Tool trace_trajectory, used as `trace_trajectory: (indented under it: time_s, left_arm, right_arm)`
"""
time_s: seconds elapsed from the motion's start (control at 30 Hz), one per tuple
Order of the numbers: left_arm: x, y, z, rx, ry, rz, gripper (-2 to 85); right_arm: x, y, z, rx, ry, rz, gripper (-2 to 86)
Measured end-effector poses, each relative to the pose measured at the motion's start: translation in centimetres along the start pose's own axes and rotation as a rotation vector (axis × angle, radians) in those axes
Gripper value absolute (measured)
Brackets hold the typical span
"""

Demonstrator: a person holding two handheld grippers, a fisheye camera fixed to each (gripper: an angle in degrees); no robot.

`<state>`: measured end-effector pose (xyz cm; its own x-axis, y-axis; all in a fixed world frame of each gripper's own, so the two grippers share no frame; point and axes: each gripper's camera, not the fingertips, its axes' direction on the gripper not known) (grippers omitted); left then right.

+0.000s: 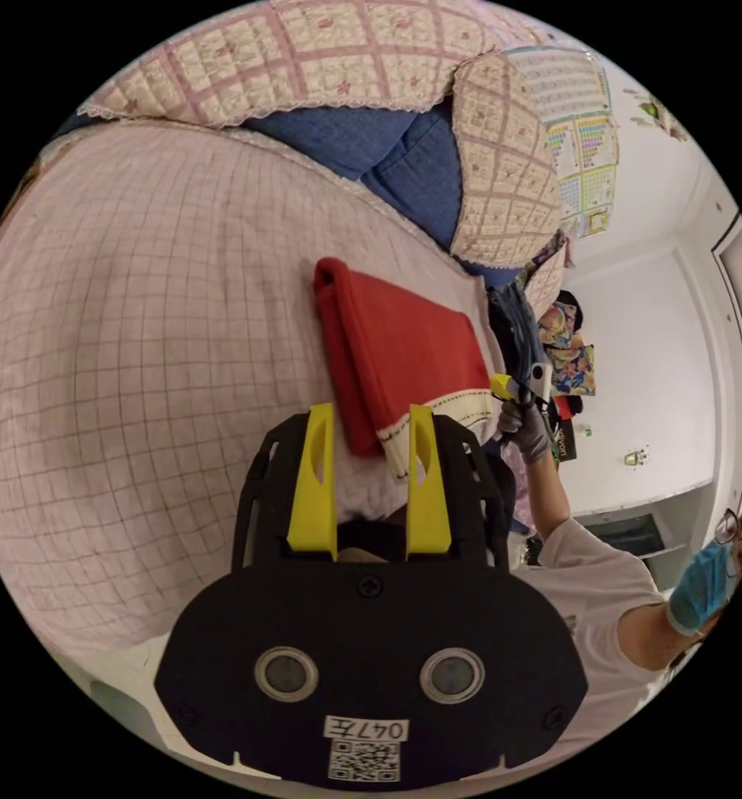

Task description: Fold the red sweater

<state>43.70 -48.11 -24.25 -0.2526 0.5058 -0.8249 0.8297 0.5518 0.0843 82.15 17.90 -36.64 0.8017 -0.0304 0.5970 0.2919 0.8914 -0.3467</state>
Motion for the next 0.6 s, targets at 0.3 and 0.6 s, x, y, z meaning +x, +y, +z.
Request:
trace_trajectory:
  time_s: [0.3, 0.6]
  left_arm:
    - [-2.6, 3.3, 1.2, -0.090, 0.054, -0.009, 10.0]
    - [-1.2, 11.8, -4.7, 0.063, 0.171, 0.179, 5.6]
  right_arm:
    - [-5.0, 0.2, 5.3, -0.061, 0.040, 0.014, 7.1]
    - [-17.1, 1.4, 8.5, -0.057, 0.259, -0.236, 1.7]
